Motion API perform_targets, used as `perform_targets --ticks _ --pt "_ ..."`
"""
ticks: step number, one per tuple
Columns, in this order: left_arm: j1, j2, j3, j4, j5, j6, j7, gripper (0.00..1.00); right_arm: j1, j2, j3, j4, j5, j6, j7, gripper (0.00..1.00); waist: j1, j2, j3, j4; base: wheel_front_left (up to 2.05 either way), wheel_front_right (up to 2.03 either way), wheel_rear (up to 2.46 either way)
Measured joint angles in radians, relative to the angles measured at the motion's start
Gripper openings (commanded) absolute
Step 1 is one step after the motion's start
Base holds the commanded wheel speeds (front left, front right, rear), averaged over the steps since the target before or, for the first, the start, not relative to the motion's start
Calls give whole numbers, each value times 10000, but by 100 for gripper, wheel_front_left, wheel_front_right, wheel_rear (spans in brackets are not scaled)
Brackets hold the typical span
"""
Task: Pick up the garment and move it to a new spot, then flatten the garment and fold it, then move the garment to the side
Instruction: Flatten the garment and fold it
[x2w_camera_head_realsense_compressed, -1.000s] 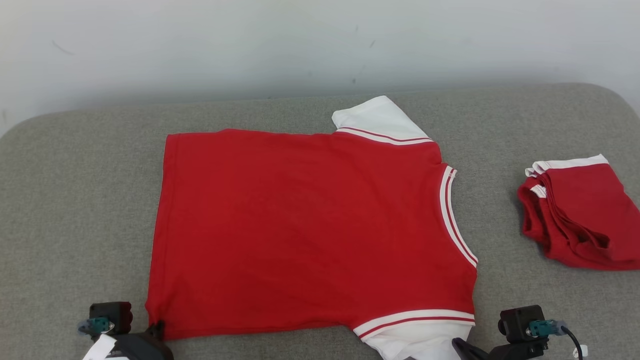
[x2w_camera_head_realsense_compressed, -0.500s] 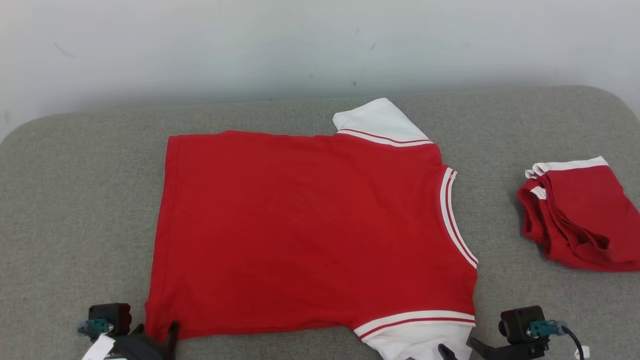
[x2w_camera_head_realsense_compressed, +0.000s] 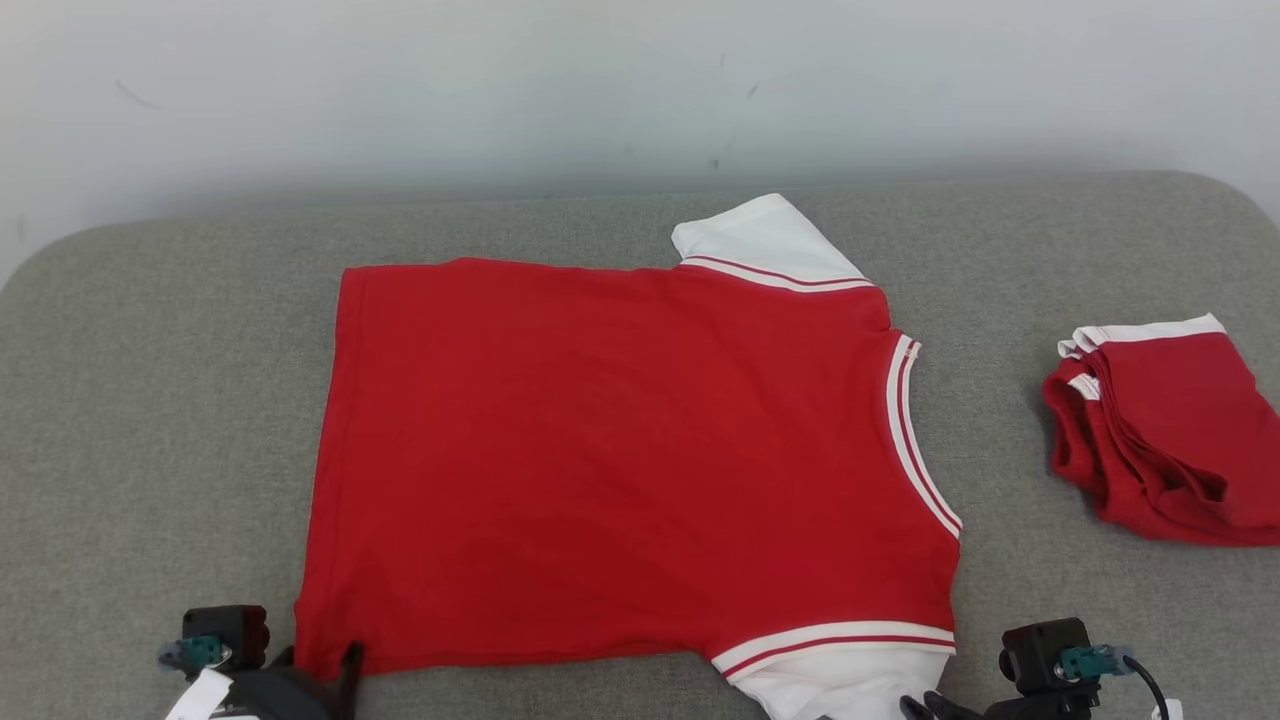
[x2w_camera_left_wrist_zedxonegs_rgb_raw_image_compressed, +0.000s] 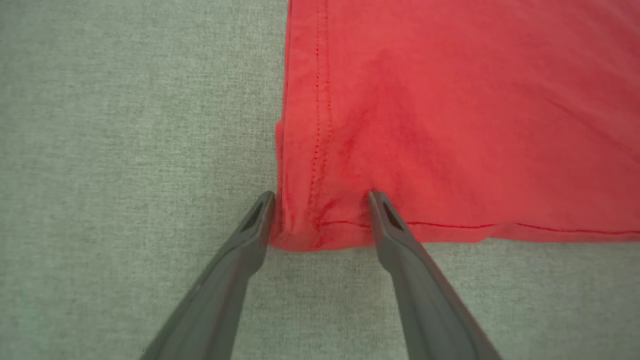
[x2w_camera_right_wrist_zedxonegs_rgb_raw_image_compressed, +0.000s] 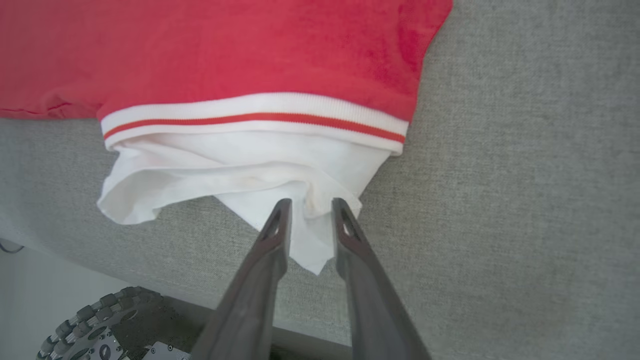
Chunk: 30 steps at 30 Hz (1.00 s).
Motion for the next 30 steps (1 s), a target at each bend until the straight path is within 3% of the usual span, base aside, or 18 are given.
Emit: perform_targets --ticks 1,3,4,15,30 --pt "0 2 0 4 0 -29 0 35 0 8 -15 0 -2 0 2 30 0 0 -3 1 0 0 0" --pt "0 0 0 23 -4 -31 0 6 0 36 -27 2 -27 0 67 9 0 0 -12 -3 0 0 0" --pt "0 0 0 35 -12 -35 0 0 0 63 -36 6 -58 0 79 2 0 0 -17 -8 0 0 0" --pt "12 -46 178 -132 -182 -111 -265 0 12 144 -472 -268 -113 -2 -63 0 0 0 -85 -80 0 0 0" --pt "433 -33 527 -1116 -240 82 -894 0 964 -127 -1348 -1877 163 -4 -395 0 0 0 -76 -24 0 0 0"
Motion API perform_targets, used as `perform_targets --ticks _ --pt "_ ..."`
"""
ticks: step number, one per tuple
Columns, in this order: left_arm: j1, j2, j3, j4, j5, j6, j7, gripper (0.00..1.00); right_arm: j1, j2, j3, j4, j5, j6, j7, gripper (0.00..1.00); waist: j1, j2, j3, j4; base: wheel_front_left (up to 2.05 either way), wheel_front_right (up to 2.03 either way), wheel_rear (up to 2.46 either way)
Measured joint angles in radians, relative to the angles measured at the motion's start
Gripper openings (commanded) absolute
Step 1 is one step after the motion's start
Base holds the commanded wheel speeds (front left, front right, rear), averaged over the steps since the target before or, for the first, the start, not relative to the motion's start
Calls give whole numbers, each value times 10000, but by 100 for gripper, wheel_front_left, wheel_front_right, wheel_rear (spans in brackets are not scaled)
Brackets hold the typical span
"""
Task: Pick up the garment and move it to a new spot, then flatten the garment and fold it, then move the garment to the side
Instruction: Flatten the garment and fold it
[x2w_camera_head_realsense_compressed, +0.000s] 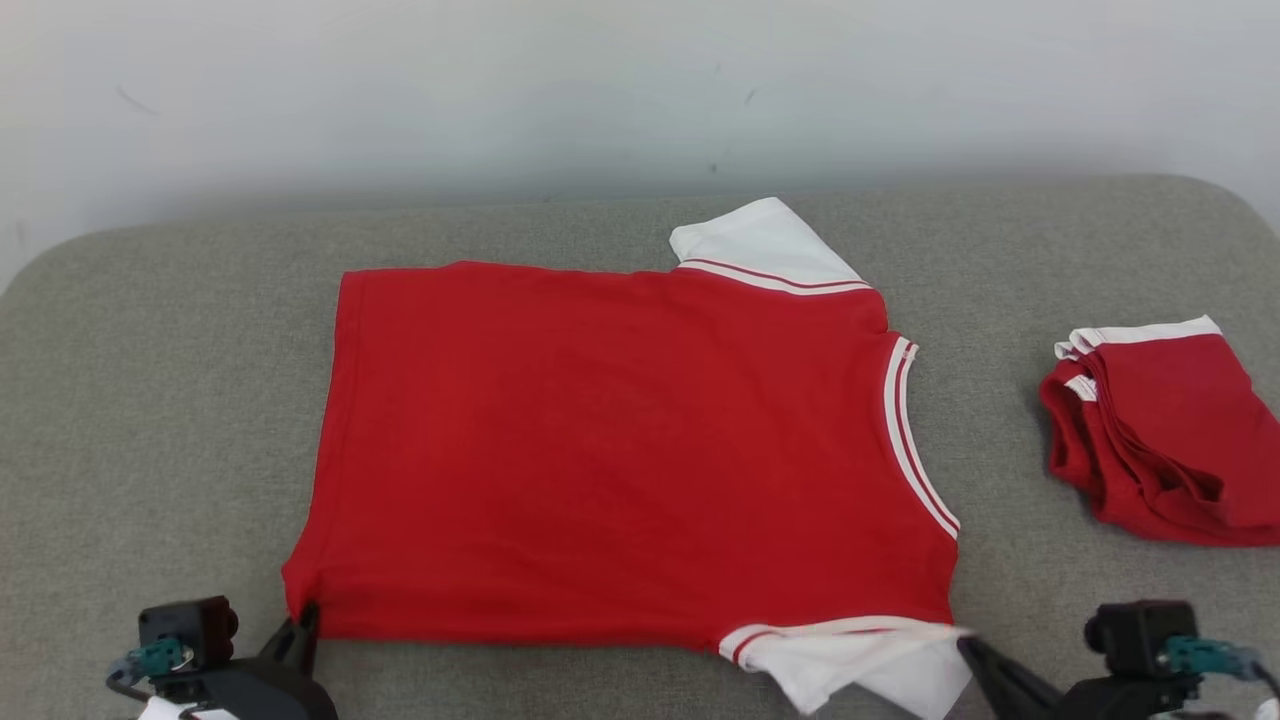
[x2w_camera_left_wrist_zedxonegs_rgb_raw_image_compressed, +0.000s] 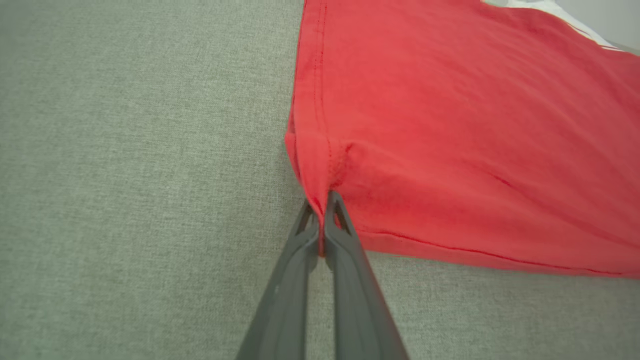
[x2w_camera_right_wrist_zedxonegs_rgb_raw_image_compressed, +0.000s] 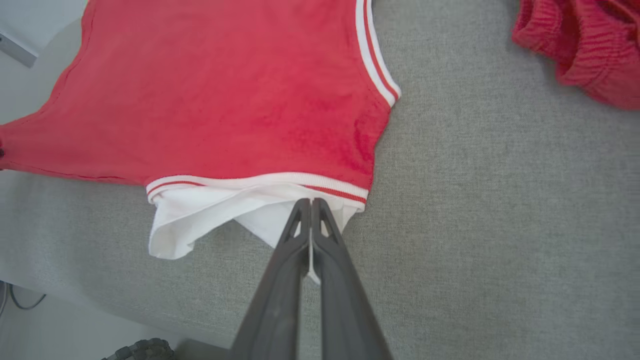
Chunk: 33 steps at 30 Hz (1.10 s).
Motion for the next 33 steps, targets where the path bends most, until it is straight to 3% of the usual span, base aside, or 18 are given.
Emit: perform_targets --ticks 6,17,21,26,33 --pt "8 0 117 -378 -17 75 -159 0 5 -119 -435 -848 46 0 -209 0 0 0 64 12 0 0 0" --pt "-65 125 90 -610 8 75 25 0 -489 -174 -566 -1218 -234 0 -244 0 0 -1 222 -12 0 0 0" --pt "-423 288 38 -621 79 73 259 0 -1476 -642 -468 -1147 -731 21 -165 0 0 0 376 -72 0 0 0" --pt "-1148 336 -173 -654 215 65 660 0 -2548 -1133 -267 -742 -1185 349 42 0 0 0 636 -123 0 0 0" --pt "-2099 334 -366 -380 278 -31 1145 0 -3951 -1315 297 151 -1298 1103 217 0 1 0 1021 -84 0 0 0"
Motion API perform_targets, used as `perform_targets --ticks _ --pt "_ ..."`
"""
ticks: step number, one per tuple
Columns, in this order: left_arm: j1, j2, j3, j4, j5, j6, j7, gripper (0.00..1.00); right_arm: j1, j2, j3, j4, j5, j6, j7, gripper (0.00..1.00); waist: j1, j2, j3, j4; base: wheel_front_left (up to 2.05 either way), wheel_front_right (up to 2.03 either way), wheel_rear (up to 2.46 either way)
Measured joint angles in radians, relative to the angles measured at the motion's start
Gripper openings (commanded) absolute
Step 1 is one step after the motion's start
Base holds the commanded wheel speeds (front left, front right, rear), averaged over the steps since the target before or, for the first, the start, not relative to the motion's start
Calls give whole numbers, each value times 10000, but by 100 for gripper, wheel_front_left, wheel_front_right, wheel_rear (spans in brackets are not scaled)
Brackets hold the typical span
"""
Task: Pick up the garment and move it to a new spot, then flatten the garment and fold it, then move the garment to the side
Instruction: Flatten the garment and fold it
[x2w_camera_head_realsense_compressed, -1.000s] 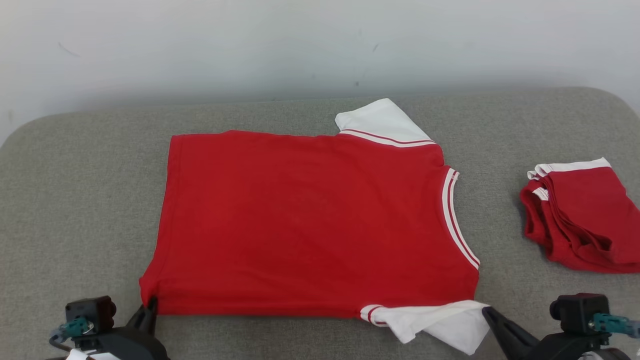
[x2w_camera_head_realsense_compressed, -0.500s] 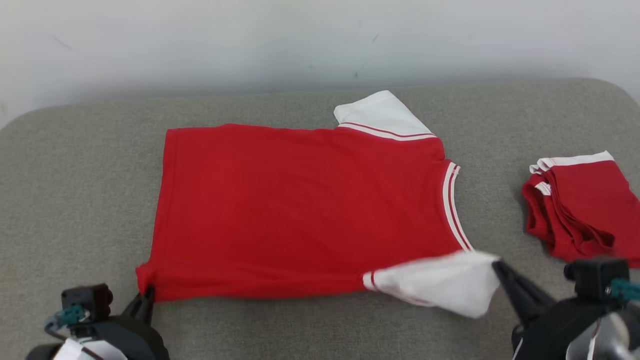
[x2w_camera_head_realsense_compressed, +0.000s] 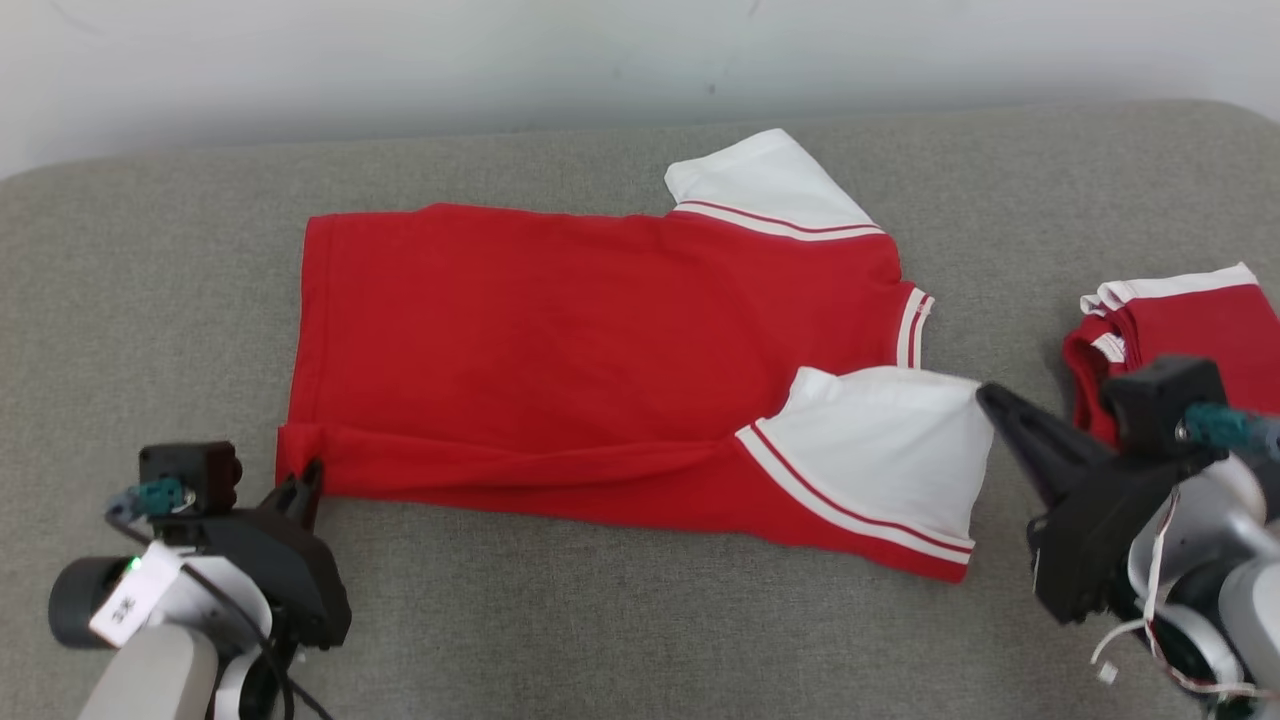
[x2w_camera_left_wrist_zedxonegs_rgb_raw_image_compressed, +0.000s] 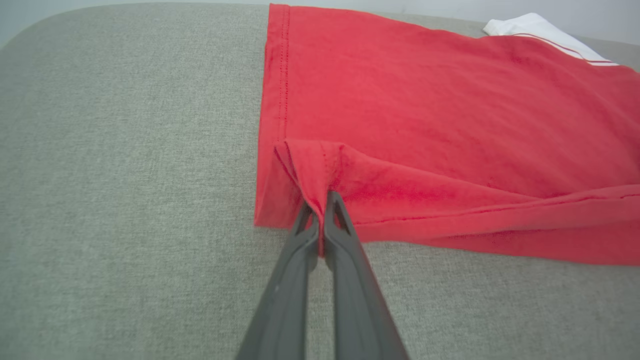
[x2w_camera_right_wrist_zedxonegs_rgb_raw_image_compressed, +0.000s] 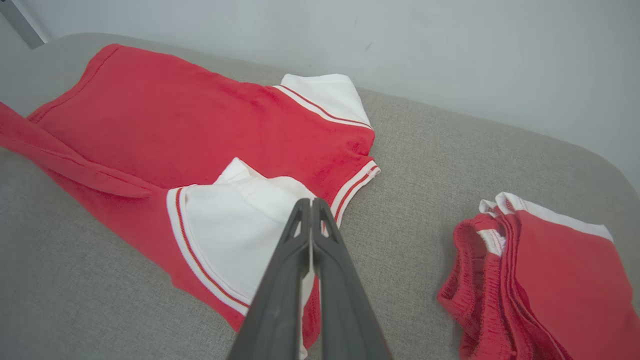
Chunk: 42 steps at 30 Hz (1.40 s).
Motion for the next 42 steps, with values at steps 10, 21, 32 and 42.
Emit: perform_targets --ticks 10,21,32,42 --pt "-788 -244 -144 577 50 -75 297 0 -1565 -431 587 1323 -826 855 -134 0 0 0 274 196 0 0 0" --pt "-1378 -349 -153 1156 81 -58 428 0 -2701 -378 1003 2284 -1620 986 -1068 0 -1 0 369 308 0 0 0" --pt "-1996 -508 -196 1741 391 56 454 100 -3521 31 1465 3264 -1916 1129 -1862 43 0 0 583 290 0 0 0" --pt "-2866 -593 4 2128 771 368 -422 100 -4218 380 1507 3965 -2100 1197 -2932 100 0 1 714 338 0 0 0"
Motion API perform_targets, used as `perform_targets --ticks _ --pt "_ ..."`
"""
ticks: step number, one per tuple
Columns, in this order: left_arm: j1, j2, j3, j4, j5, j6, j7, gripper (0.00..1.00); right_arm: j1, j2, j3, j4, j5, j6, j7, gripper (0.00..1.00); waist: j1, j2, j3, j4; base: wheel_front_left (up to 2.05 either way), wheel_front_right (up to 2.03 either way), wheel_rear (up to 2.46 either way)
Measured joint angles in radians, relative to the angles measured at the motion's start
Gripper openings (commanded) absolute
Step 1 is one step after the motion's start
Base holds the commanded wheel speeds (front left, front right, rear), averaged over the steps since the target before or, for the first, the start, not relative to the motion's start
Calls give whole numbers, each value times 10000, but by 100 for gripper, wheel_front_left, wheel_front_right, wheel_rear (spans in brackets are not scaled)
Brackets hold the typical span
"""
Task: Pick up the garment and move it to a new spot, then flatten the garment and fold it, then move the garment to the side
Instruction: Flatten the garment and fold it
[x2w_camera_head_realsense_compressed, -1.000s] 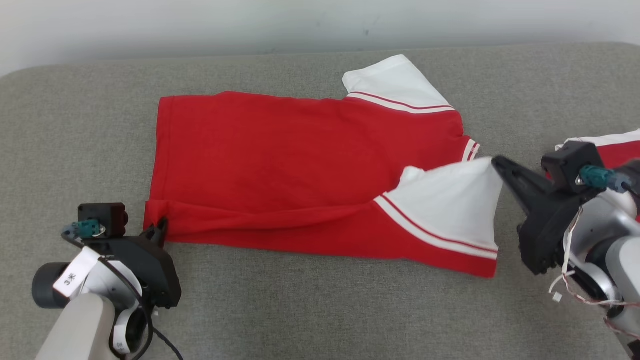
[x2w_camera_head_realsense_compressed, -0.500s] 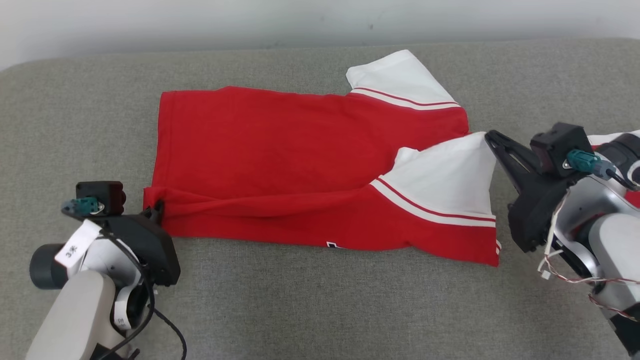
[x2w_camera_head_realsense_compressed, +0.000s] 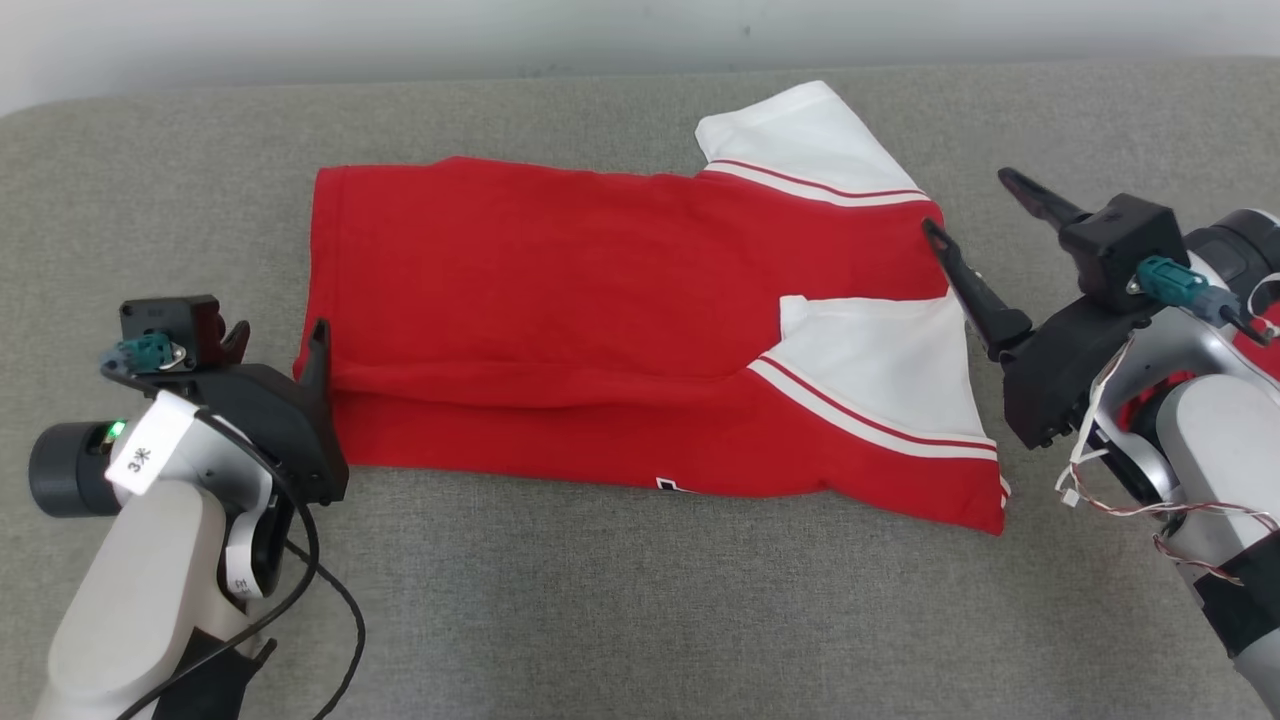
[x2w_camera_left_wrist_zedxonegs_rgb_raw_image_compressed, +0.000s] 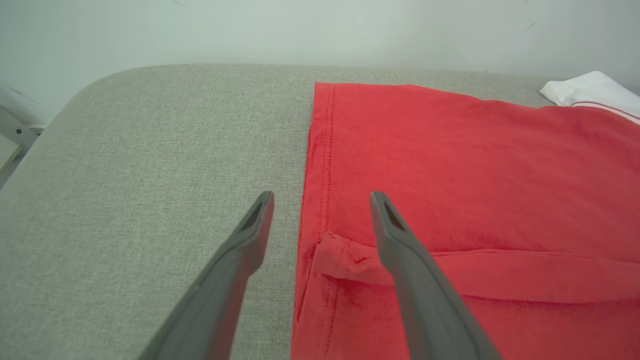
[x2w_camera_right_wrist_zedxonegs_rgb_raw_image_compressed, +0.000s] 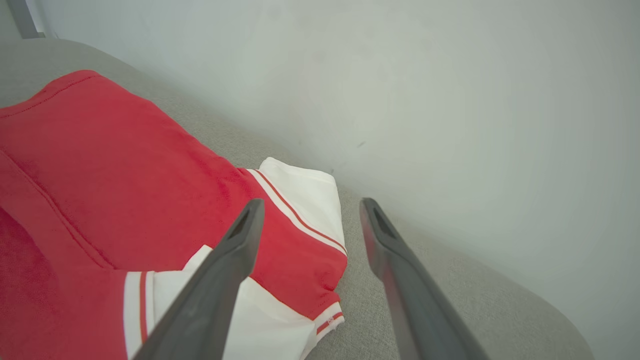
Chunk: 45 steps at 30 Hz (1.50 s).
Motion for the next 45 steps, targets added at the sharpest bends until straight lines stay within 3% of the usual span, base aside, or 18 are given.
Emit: perform_targets --ticks 6,13,18,30,45 --pt "60 17 -73 251 224 -4 -460 100 102 228 -280 245 13 -328 -408 100 0 -1 -238 64 0 0 0" --pt "1137 249 -291 236 322 -107 -945 100 1684 408 -844 242 305 -1289 -420 100 -2 -2 -762 82 0 0 0" --pt "2182 305 -552 73 336 -219 -988 100 2935 424 -1014 -282 616 -1684 -236 100 -3 -3 -1142 -3 0 0 0" --pt "2476 284 -796 -121 368 -270 -970 100 4633 522 -1087 -905 930 -1944 564 100 -3 -3 -1134 -279 0 0 0" --pt "2068 272 -951 203 458 -359 -800 100 4684 936 -1104 -583 1429 -2033 1358 100 -1 -2 -800 -321 0 0 0"
